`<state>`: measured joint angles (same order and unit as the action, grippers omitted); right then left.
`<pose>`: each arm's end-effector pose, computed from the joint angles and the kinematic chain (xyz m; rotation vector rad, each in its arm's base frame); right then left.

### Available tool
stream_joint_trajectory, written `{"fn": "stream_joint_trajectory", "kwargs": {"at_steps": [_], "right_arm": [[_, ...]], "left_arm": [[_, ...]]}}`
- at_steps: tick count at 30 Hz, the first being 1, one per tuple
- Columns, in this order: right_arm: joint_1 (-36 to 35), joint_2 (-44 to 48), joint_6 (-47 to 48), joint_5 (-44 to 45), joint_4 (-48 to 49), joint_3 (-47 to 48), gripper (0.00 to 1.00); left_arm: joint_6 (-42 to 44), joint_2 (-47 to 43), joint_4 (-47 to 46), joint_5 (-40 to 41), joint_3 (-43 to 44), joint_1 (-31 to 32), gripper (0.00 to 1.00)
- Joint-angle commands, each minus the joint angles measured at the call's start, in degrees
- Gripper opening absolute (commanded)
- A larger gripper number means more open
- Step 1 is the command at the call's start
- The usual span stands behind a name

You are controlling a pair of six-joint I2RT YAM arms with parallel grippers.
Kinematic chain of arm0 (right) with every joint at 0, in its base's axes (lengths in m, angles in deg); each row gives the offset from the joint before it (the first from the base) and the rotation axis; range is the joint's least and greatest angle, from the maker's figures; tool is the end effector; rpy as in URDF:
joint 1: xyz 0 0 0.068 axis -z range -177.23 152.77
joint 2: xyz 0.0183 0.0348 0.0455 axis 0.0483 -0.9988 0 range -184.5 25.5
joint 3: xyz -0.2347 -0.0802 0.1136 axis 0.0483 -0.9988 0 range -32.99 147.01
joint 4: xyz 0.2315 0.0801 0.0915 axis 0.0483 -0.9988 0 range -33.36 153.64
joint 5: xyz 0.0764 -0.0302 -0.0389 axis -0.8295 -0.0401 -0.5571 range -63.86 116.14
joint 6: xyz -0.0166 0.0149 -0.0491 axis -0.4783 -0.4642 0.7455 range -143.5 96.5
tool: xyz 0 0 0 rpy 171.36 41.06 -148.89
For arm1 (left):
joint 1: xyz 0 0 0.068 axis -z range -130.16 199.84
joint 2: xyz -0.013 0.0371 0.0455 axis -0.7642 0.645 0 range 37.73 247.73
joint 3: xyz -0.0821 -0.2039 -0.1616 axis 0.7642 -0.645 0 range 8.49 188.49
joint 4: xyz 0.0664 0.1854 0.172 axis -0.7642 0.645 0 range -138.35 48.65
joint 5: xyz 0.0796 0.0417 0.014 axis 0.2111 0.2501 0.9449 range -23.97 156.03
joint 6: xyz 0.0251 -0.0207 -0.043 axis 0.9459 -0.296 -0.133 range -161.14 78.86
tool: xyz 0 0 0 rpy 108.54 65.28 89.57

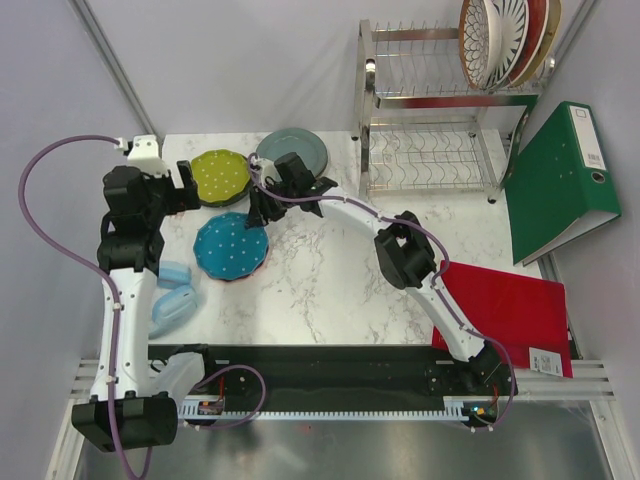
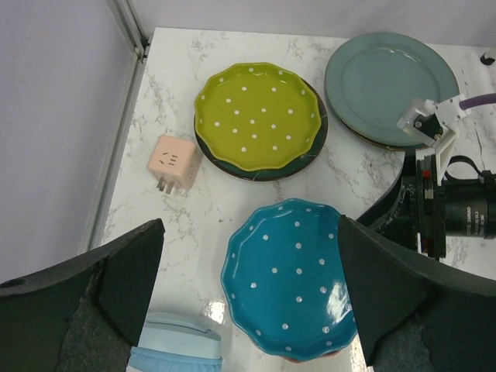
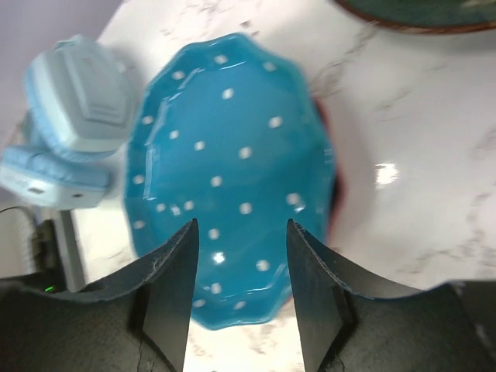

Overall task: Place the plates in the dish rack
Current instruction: Pick up the plate at the center of the board.

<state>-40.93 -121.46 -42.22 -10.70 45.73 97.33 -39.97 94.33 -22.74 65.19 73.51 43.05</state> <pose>0.4028 0.4145 0.1867 -0.8932 2.1653 1.2856 0.2115 0.0246 0.3966 -0.0816 1.8697 0.0822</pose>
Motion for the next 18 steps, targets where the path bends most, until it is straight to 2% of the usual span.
{"fn": "stream_joint_trajectory", "kwargs": {"at_steps": [1,18], "right_arm": [[0.02,4.22,7.91,9.85,2.09,0.81,0.56],[-0.15,0.18,9.40,10.38,-2.13,0.72,0.51]], "left_arm": [[-2.49,0.18,-0.12,-3.11,-0.59,-0.33,1.00],[-3.01,0.62,-0.20,-5.57,-2.43,-0.24,1.00]]}}
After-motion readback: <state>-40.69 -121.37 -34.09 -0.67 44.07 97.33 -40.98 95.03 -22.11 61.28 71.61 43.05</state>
